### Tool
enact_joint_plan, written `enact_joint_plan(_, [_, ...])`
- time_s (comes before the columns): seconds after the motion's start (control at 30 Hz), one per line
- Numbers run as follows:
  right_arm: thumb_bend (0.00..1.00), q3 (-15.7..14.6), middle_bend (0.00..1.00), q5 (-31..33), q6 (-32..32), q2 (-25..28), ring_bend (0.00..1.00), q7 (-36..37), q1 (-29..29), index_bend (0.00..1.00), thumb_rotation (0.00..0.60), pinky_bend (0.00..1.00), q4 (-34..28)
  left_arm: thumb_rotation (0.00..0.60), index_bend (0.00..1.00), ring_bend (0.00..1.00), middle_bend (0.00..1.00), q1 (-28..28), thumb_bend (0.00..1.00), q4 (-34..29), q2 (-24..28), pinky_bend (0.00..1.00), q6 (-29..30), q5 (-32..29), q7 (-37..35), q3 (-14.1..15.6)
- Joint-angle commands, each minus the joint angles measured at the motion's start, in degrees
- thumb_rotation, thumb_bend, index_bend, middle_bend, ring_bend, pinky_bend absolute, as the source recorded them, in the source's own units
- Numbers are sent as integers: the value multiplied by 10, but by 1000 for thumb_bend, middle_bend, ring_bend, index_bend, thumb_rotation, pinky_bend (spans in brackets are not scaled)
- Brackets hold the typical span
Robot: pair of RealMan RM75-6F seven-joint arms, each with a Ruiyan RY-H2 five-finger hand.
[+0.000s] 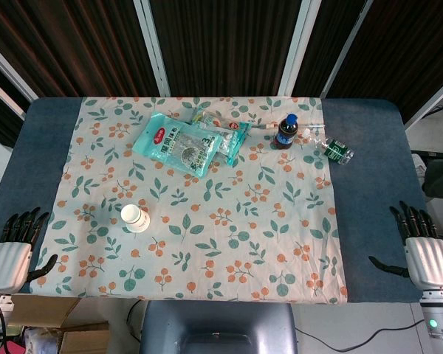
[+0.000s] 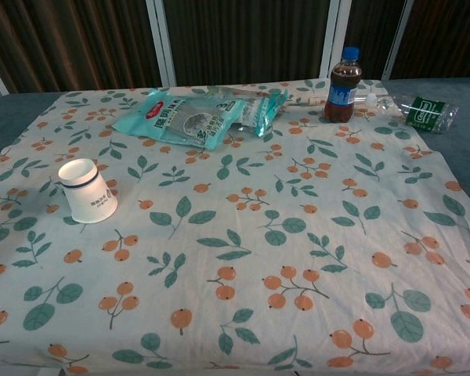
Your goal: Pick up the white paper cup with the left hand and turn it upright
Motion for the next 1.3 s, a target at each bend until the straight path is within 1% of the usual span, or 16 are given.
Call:
enact_joint_plan(0.03, [0, -1, 0, -2, 1, 0, 0, 3, 0, 0, 452, 0, 0, 527, 0, 0, 0, 0, 277, -2, 1, 0, -1, -2, 1, 0])
enact_joint_plan(0.43, [0, -4, 0, -6, 3, -1, 0, 15, -3, 0, 452, 0, 13, 527, 0, 0, 0, -9, 279, -18, 3, 0, -11, 4, 27, 2])
enact_joint_plan(0.53, [0, -4, 0, -8, 4, -1, 0, 13, -3, 0, 451, 0, 11, 553, 0, 0, 0, -20, 283, -39, 14, 0, -20, 13, 56, 1])
enact_joint_plan(0.63, [0, -4, 0, -9, 4, 1, 0, 10, -3, 0, 451, 0, 7, 566, 0, 0, 0, -43, 287, -77, 34, 0, -45, 23, 95, -3])
enact_joint_plan(0.73, [0, -4, 0, -10, 6, 3, 0, 7, -3, 0, 452, 0, 6, 591, 0, 0, 0, -76, 287, -113, 52, 0, -92, 18, 128, -13])
enact_joint_plan(0.9, [0, -6, 0, -15, 10, 3, 0, 14, -5, 0, 452, 0, 6, 597, 0, 0, 0, -133, 289, -149, 52, 0, -169, -28, 225, -37])
enact_joint_plan(1.1, [0, -6, 0, -13, 14, 5, 0, 14, -10, 0, 454, 0, 7, 600, 0, 0, 0, -190, 316, -171, 16, 0, -234, -95, 346, -51])
enact_joint_plan(1.23, [0, -6, 0, -13, 16, 7, 0, 14, -11, 0, 454, 0, 5, 600, 0, 0, 0, -220, 317, -178, -12, 0, -240, -149, 444, -58])
enact_joint_plan(1.3, [0, -7, 0, -14, 17, 7, 0, 13, -12, 0, 453, 0, 4, 600, 0, 0, 0, -235, 317, -189, -25, 0, -240, -187, 491, -60])
